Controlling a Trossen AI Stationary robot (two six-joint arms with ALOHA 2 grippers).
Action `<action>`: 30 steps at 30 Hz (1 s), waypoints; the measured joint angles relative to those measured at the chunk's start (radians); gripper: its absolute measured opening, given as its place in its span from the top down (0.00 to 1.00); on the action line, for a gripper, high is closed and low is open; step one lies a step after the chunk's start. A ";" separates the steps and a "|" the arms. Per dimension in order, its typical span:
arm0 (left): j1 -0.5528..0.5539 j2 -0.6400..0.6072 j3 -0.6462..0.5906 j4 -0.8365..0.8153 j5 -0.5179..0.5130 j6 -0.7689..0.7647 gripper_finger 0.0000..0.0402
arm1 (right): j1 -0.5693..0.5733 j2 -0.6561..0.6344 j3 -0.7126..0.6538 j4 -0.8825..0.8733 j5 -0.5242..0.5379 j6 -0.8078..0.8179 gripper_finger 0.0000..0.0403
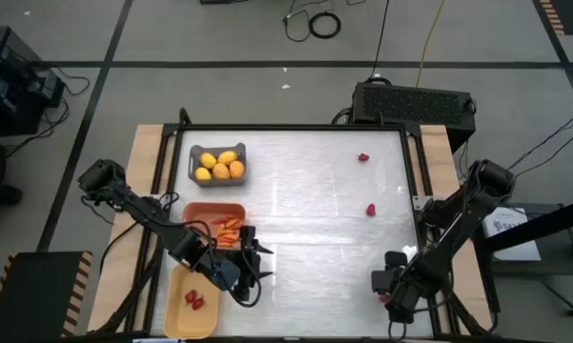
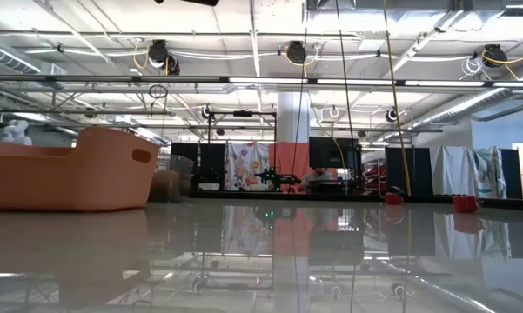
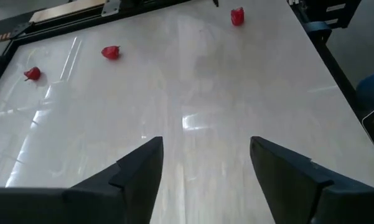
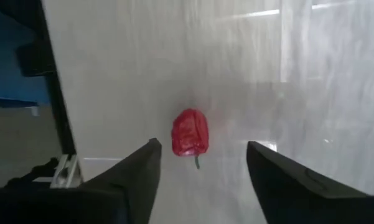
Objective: Sort produce into baskets
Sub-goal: Put the red chili pepper into the yellow bin
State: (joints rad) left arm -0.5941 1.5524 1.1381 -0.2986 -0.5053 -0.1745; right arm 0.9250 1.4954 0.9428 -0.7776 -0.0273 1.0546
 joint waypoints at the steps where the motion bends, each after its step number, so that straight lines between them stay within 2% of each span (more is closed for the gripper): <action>1: 0.000 0.000 0.000 0.000 0.000 0.000 0.37 | 0.000 0.011 0.000 0.006 0.000 0.000 0.43; 6: 0.000 0.000 0.000 -0.001 0.000 0.000 0.36 | 0.000 0.052 0.000 0.022 0.000 0.000 0.32; 11: 0.000 0.000 0.000 -0.007 0.001 -0.001 0.36 | 0.000 0.058 0.000 0.027 -0.004 0.057 0.27; 17: -0.001 0.000 0.000 -0.036 0.004 -0.003 0.36 | 0.008 0.088 0.000 0.026 -0.004 0.053 0.26; 25: -0.001 0.000 0.000 -0.045 0.006 -0.003 0.36 | 0.013 0.186 0.000 0.073 -0.026 -0.037 0.26; 30: -0.001 0.000 0.000 -0.049 0.006 -0.004 0.36 | 0.011 0.202 0.002 0.072 -0.059 -0.039 0.32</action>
State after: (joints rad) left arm -0.5949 1.5520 1.1385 -0.3473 -0.4988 -0.1783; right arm 0.9360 1.6979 0.9451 -0.7058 -0.0866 1.0157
